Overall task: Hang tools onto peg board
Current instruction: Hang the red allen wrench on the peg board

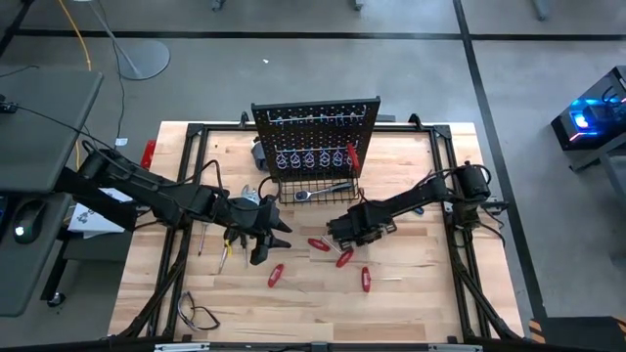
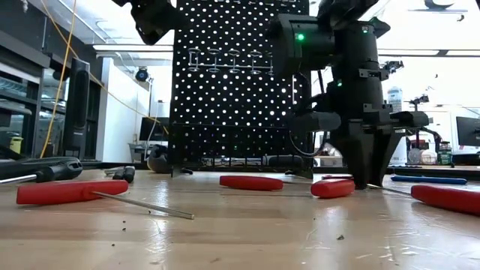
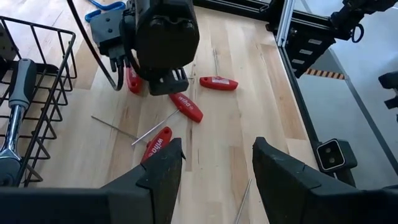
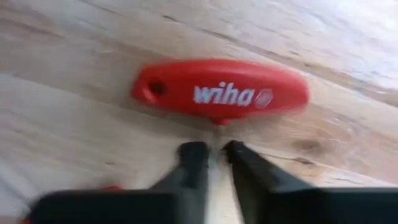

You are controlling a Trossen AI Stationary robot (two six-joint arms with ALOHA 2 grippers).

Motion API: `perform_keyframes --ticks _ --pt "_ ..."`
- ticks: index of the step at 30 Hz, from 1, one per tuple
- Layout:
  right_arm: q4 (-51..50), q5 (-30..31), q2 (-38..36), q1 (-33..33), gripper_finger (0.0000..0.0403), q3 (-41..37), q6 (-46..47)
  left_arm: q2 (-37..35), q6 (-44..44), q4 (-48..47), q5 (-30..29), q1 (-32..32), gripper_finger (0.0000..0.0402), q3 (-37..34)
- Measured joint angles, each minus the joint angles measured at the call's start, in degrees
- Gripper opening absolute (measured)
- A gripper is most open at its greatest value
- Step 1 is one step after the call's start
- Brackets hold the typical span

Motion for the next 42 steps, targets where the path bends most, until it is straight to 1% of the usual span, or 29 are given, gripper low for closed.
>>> perform_keyframes --ticks 1,2,6,8,13,15,19,22,25,27,29,31,33,35,38,42 --pt "-0.24 0.61 0.0 0.3 0.0022 -0.05 -0.26 0.0 -0.02 -0.09 0.0 0.0 0.0179 0.0" --pt "-0.45 1.22 0.0 0.66 0.0014 -0.05 -0.35 0.0 -0.11 -0.31 0.0 0.0 0.0179 0.0" --pt "-1.61 2.41 -0.22 2.43 0.0003 -0.05 -1.86 -1.41 -0.35 -1.17 -0.1 0.0 0.0179 -0.02" --pt "-2.43 4.4 -2.08 3.89 0.0001 -0.54 -1.88 -3.54 0.98 -1.04 -1.04 0.0 0.0179 -0.02" --pt "-6.37 6.66 -9.03 6.84 0.0 -1.47 3.95 -10.21 6.07 -0.87 -8.23 0.04 0.0179 -0.02" --pt "-5.46 8.38 -12.54 7.96 0.0 -1.08 6.48 -12.69 7.56 -0.72 -10.43 0.06 0.0179 -0.02" --pt "-3.18 15.56 -19.08 10.69 0.0 -1.27 10.66 -16.26 8.51 -0.81 -12.64 0.04 0.0179 -0.02" --pt "3.88 24.25 -24.01 12.63 0.0 -1.08 10.55 -17.74 6.99 -0.74 -13.16 0.04 0.0179 -0.02" --pt "15.99 34.61 -27.38 14.31 0.0 -1.08 4.15 -18.12 4.02 0.36 -13.71 0.04 0.0179 -0.02" --pt "26.9 40.17 -28.81 14.65 0.0 -1.03 -4.12 -18.01 0.99 2.2 -13.74 0.09 0.0179 -0.02" --pt "38.7 42.8 -28.98 14.17 0.0 -0.93 -13.41 -17.24 -2.64 4.54 -13.68 0.51 0.0179 -0.02" --pt "49.79 43.21 -28.79 13.26 0.0 -0.94 -22.6 -16.37 -5.91 7.37 -12.79 0.99 0.0179 -0.02" --pt "58.88 43.25 -28.48 12.17 0.0 -0.89 -29.66 -15.31 -8.1 11.35 -10.74 1.81 0.018 -0.02" --pt "62.55 43.92 -28.44 11.21 0.0 -0.88 -34.12 -14.64 -11.34 14.88 -8.51 2.81 0.0182 -0.02" --pt "62.97 45.31 -28.41 9.81 0.0 -0.88 -37.17 -14.58 -18.23 18.56 -5.52 4.77 0.0191 -0.02" --pt "61.58 45.67 -28.39 8.1 0.0 -0.88 -38.98 -15.21 -26.98 17.83 -3.94 7.32 0.0207 0.01"
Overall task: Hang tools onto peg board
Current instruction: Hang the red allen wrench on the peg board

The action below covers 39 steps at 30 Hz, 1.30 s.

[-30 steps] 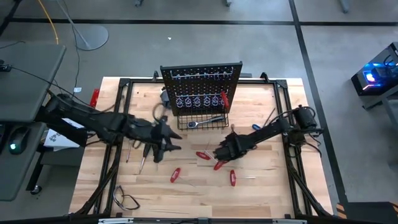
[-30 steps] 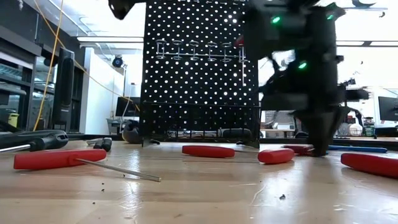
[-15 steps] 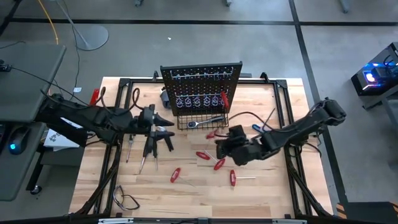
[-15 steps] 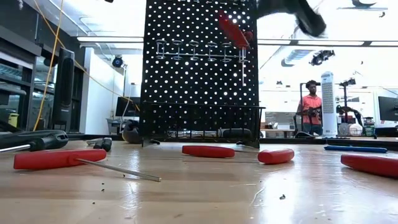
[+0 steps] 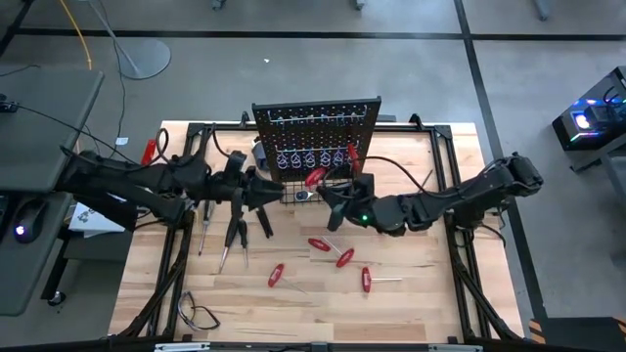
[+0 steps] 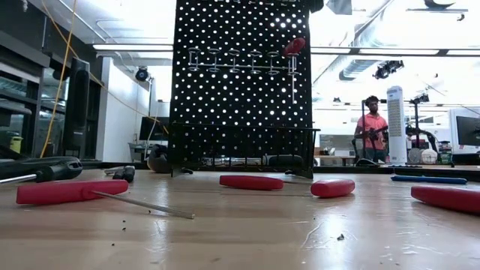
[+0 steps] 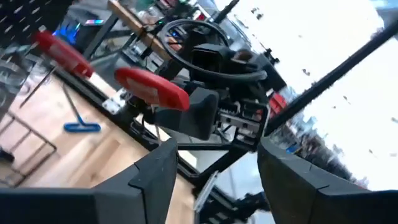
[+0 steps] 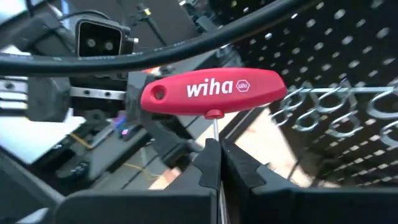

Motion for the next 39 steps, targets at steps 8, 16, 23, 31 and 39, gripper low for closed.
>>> perform_keyframes --ticks 8,16,23,31,39 --pt "-15.59 1.74 2.52 -2.93 0.0 9.15 -7.07 1.61 -12.89 -4.04 -4.15 3.12 0.0233 -0.01" --pt "-37.5 -1.64 10.69 -3.46 0.0 24.31 -10.37 4.69 -17.06 -2.13 -6.79 4.37 0.0235 -0.01" --pt "-39.94 -4.01 14.07 -3.07 0.0 30.24 -15.87 7.13 -18.85 -0.53 -7.2 4.37 0.0235 -0.01" --pt "-42.78 -4.18 14.29 -3.18 0.0 30.49 -14.99 7.56 -17.95 0.12 -7.25 4.35 0.0224 -0.01" --pt "-42.46 -4.16 14.27 -3.24 0.0 30.49 -14.97 7.56 -14.76 -0.01 -7.23 4.35 0.0095 -0.01"
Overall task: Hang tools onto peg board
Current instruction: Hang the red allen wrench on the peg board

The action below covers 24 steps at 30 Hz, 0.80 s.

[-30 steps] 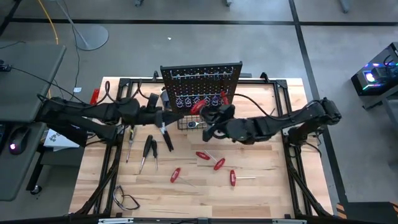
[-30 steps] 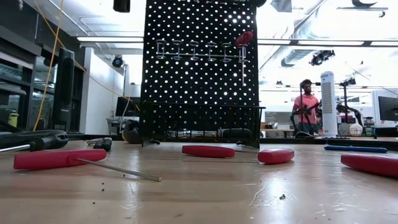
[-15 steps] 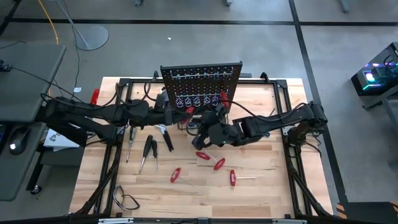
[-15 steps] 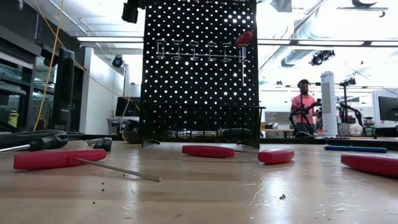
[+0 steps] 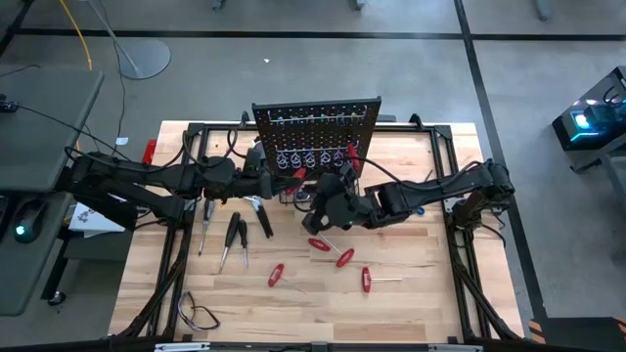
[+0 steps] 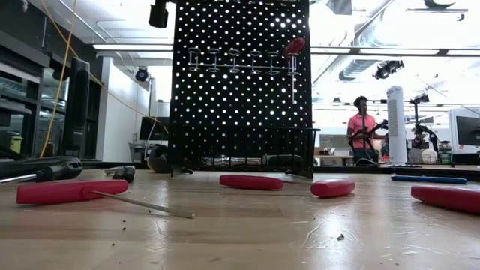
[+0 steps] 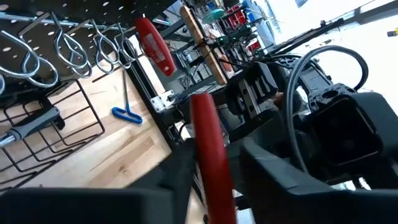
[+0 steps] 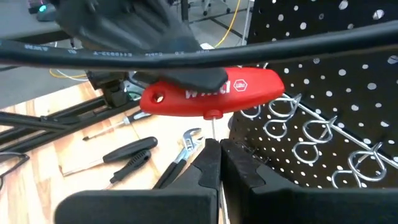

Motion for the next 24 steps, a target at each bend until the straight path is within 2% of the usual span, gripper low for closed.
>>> perform_keyframes --ticks 3,16,20,24 --pt "0.61 0.35 0.0 -0.16 0.0 0.0 0.0 -0.02 1.3 0.19 0.36 0.0 0.0045 0.0" --pt "3.16 1.07 -0.11 -0.7 0.0003 0.0 0.3 -0.54 4.47 0.13 0.89 0.23 0.0042 0.0" --pt "2.51 0.13 -1.33 -0.39 0.0031 0.0 0.22 -2.72 7.35 -3.82 2.02 1.28 0.0042 0.0" --pt "0.84 0.15 -3.39 0.22 0.0083 0.0 0.26 -5.92 11.51 -8.73 4.89 2.55 0.0042 0.0"
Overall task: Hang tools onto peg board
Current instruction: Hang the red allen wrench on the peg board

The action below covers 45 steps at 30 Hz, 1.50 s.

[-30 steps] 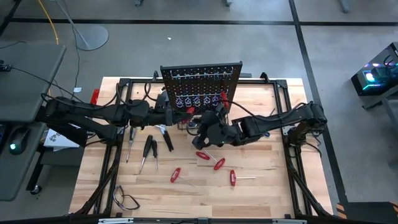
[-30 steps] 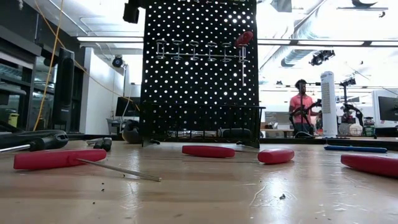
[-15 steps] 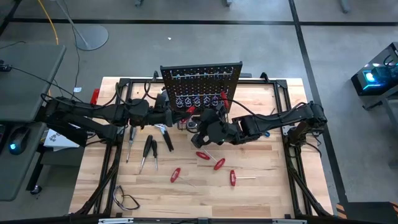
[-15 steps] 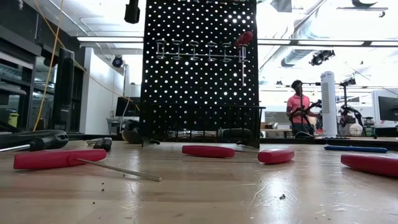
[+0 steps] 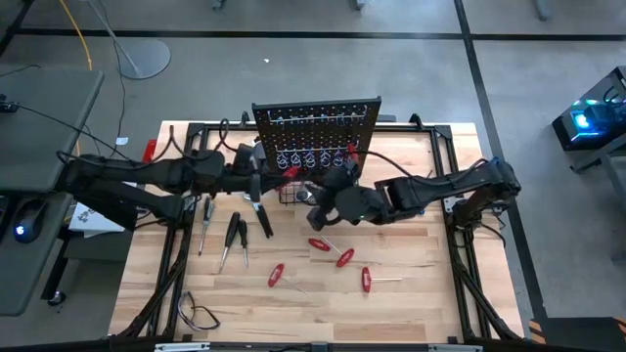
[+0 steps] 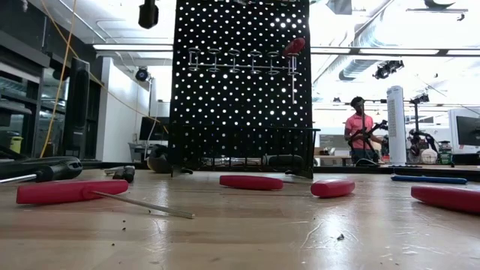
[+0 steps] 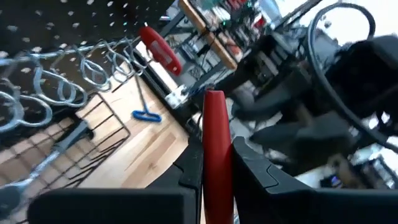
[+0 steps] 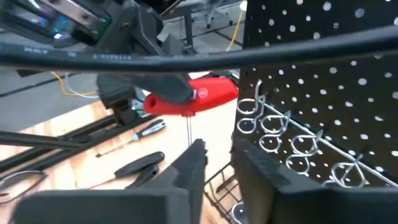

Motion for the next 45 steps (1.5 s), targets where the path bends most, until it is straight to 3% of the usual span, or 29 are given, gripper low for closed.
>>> perform_keyframes --ticks 4,8,12,17,29,41,45 --pt "0.25 -3.13 -2.16 0.12 0.0142 0.0 3.55 -1.66 7.96 -2.0 5.63 0.18 0.0042 0.1" --pt "3.35 -15.12 -2.6 -1.9 0.0189 0.07 6.36 0.06 16.5 -6.09 11.3 -0.49 0.0042 2.97" --pt "4.46 -24.11 -2.56 -3.51 0.0207 0.04 6.89 3.28 27.01 -13.07 12.31 -1.75 0.0042 8.86" --pt "5.11 -28.05 -2.56 -4.0 0.0209 0.04 6.71 6.42 38.17 -18.26 10.06 -2.77 0.0042 15.2" --pt "4.38 -27.61 -2.51 -3.93 0.0209 0.02 -4.52 10.37 50.01 -20.27 12.13 -3.76 0.0042 18.73" --pt "2.77 -27.21 -2.51 -3.93 0.0207 -0.02 -6.75 10.73 52.43 -18.98 7.03 -5.3 0.0042 18.75" --pt "2.78 -26.7 -2.49 -3.93 0.0186 -0.02 -7.22 10.73 52.85 -18.4 6.67 -5.3 0.0042 18.75"
